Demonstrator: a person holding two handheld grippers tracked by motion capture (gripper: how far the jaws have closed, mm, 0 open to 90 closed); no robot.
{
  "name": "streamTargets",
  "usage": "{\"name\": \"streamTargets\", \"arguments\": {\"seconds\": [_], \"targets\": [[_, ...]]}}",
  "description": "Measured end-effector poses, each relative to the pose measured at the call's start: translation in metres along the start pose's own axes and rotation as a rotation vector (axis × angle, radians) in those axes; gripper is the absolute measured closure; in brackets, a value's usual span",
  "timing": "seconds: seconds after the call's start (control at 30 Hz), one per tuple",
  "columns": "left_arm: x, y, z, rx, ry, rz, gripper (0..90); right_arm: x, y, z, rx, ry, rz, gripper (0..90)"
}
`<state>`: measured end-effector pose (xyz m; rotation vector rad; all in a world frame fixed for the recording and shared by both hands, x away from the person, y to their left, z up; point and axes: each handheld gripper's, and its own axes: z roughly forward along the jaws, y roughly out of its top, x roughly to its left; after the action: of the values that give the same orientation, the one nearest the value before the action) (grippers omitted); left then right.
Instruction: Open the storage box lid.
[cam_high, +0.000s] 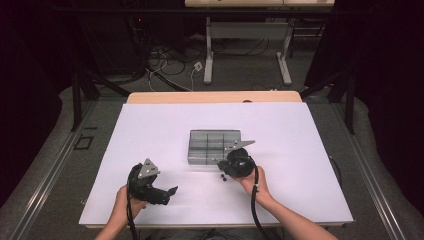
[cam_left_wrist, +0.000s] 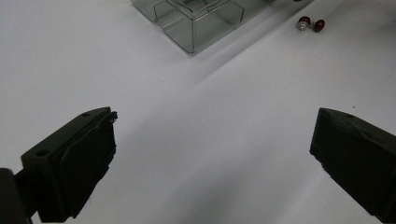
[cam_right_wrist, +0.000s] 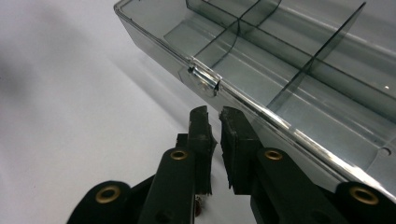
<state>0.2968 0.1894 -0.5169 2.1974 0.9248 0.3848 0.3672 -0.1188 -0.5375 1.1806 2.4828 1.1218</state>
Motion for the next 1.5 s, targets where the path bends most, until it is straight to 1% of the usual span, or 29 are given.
{"name": "streamTargets", "arguments": {"seconds": [0.03, 0.07, 0.13, 0.17, 0.2, 0.23, 0.27, 0.3, 0.4, 0.43, 0.47, 0.53, 0.67, 0.7, 0.73, 0.8, 0.83, 0.87, 0.9, 0.93, 0.97, 1.03, 1.1, 1.2, 1.3, 1.37, 1.4, 1.43, 1.5], "targets": [[0.0002, 0.0002, 0.0002, 0.007, -0.001, 0.003, 0.0, 0.0005, -0.0008, 0.0011, -0.008, -0.002, 0.011, 82.5], [0.0004, 0.0003, 0.0016, 0.001, 0.0, -0.001, 0.0, 0.0011, -0.0013, 0.0012, -0.001, 0.0, 0.018, 82.5], [0.001, 0.0007, 0.0033, 0.011, 0.0, 0.006, 0.1, 0.0003, -0.0016, 0.0024, -0.019, -0.009, -0.002, 82.7], [0.0008, 0.0007, 0.0041, 0.013, -0.003, 0.002, 0.1, 0.0002, -0.0015, 0.0024, -0.005, -0.001, 0.006, 82.6], [0.0007, 0.0005, 0.0042, 0.014, -0.004, 0.002, 0.1, 0.0004, -0.0021, 0.0032, -0.005, -0.003, 0.011, 82.4], [0.0005, 0.0006, 0.004, 0.016, -0.005, 0.005, 0.1, 0.0011, -0.0028, 0.0035, -0.013, -0.002, 0.01, 82.2], [0.0001, 0.0004, 0.0043, 0.01, -0.004, 0.007, 0.1, 0.0007, -0.0036, 0.0057, -0.054, -0.001, -0.008, 82.1], [0.0002, 0.0007, 0.0039, 0.005, 0.0, 0.011, 0.1, 0.0018, -0.0032, 0.0046, -0.043, -0.004, -0.014, 82.2], [0.0006, 0.0005, 0.0026, 0.009, 0.0, 0.012, 0.1, 0.0024, -0.0023, 0.0048, -0.052, 0.009, -0.011, 82.2], [0.0006, 0.0003, 0.0025, 0.01, 0.0, 0.012, 0.1, 0.0036, -0.0023, 0.0058, -0.063, 0.005, -0.013, 82.2], [0.0009, 0.0004, 0.002, 0.015, -0.001, 0.014, 0.1, 0.0037, -0.0023, 0.0058, -0.055, 0.007, -0.014, 82.3], [0.0011, 0.0, 0.0026, 0.007, -0.001, 0.014, 0.1, 0.0034, -0.0036, 0.0076, -0.065, 0.014, -0.008, 82.5], [0.0028, -0.0008, 0.0018, 0.015, 0.005, 0.014, 0.1, 0.0025, -0.0045, 0.0096, -0.072, 0.018, -0.024, 82.6], [0.0034, -0.0013, 0.0025, 0.009, 0.004, 0.008, 0.1, 0.0022, -0.0041, 0.0083, -0.065, 0.022, -0.023, 82.5], [0.004, -0.0013, 0.0024, 0.018, 0.007, 0.007, 0.2, 0.002, -0.0038, 0.0073, -0.055, 0.024, -0.022, 82.6], [0.0046, -0.0019, 0.0025, 0.019, 0.008, 0.003, 0.2, 0.0013, -0.0045, 0.0077, -0.077, 0.023, -0.026, 82.6], [0.0045, -0.0017, 0.002, 0.022, 0.01, 0.004, 0.2, 0.001, -0.0045, 0.0069, -0.068, 0.025, -0.03, 82.7], [0.0037, -0.0017, 0.0022, 0.01, 0.008, 0.007, 0.2, 0.0013, -0.0049, 0.0073, -0.083, 0.024, -0.025, 82.6], [0.0036, -0.0014, 0.0016, 0.01, 0.013, 0.017, 0.2, 0.0012, -0.0049, 0.0065, -0.077, 0.026, -0.027, 82.6], [0.0032, -0.0013, 0.0015, 0.009, 0.012, 0.017, 0.2, 0.0016, -0.005, 0.0067, -0.085, 0.025, -0.021, 82.5], [0.0032, -0.0012, 0.0016, 0.01, 0.011, 0.018, 0.2, 0.0017, -0.0046, 0.0054, -0.07, 0.027, -0.018, 82.5], [0.0033, -0.0014, 0.0028, 0.011, 0.009, 0.01, 0.2, 0.0015, -0.0046, 0.0054, -0.082, 0.024, -0.023, 82.5], [0.0042, -0.0013, 0.0036, 0.02, 0.01, 0.019, 0.2, 0.0007, -0.0051, 0.0063, -0.094, 0.029, -0.019, 82.7], [0.0041, -0.0013, 0.0037, 0.016, 0.011, 0.02, 0.3, 0.0011, -0.0048, 0.0061, -0.075, 0.029, -0.023, 82.7], [0.004, -0.0015, 0.0033, 0.019, 0.008, 0.017, 0.3, 0.0011, -0.0049, 0.0059, -0.075, 0.028, -0.023, 82.7], [0.0042, -0.0017, 0.0033, 0.019, 0.007, 0.015, 0.3, 0.0015, -0.0052, 0.006, -0.096, 0.032, -0.018, 82.7], [0.0045, -0.0016, 0.0032, 0.019, 0.01, 0.018, 0.3, 0.001, -0.0047, 0.0048, -0.078, 0.028, -0.026, 82.7], [0.0047, -0.0016, 0.0034, 0.017, 0.011, 0.02, 0.3, 0.0005, -0.005, 0.0056, -0.1, 0.031, -0.028, 82.7], [0.0043, -0.0017, 0.0035, 0.02, 0.009, 0.017, 0.3, 0.0002, -0.0046, 0.0051, -0.101, 0.033, -0.026, 82.7]]}}
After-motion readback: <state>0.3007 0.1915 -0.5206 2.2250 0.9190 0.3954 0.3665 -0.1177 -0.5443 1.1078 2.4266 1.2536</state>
